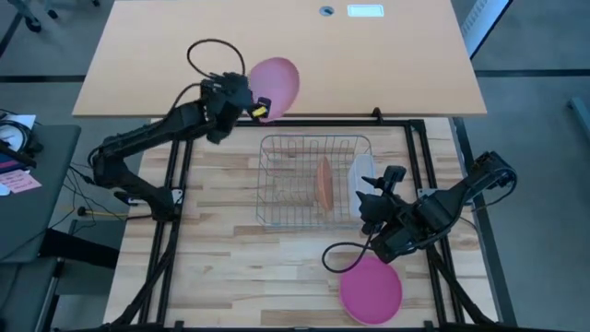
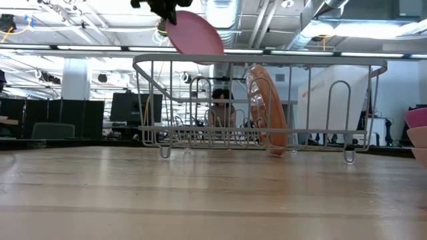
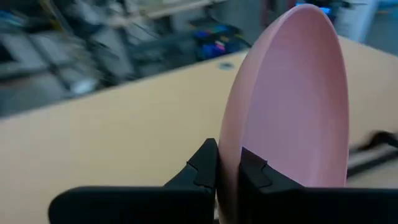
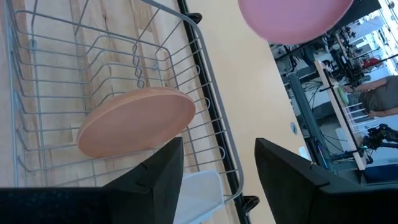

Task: Sort dishes
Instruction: Put the light pink plate in the dish rack

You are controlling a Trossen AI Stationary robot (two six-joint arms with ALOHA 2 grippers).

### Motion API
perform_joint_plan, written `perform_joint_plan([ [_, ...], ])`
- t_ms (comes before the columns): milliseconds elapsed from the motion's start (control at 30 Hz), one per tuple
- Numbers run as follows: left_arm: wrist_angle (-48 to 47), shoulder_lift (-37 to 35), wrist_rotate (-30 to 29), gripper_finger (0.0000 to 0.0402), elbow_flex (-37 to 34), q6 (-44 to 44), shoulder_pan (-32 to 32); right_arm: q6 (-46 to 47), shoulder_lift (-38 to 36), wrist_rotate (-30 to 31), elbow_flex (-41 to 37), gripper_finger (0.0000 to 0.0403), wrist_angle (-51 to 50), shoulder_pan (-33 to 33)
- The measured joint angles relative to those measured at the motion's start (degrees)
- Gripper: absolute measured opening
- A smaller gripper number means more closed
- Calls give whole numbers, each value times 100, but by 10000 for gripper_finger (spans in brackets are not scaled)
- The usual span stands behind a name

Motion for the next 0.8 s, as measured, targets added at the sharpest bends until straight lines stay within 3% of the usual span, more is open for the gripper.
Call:
perform_joint_plan([
  [267, -62, 0, -3174, 13, -501, 96, -756, 2, 2, 0, 0, 202, 0, 0],
  [667, -103, 2, -3090, 13, -1405, -531, -576, 2, 0, 1, 0, 202, -1, 0],
  [800, 46, -1, -2390, 13, -1394, -435, -570, 2, 0, 2, 0, 202, 0, 0],
])
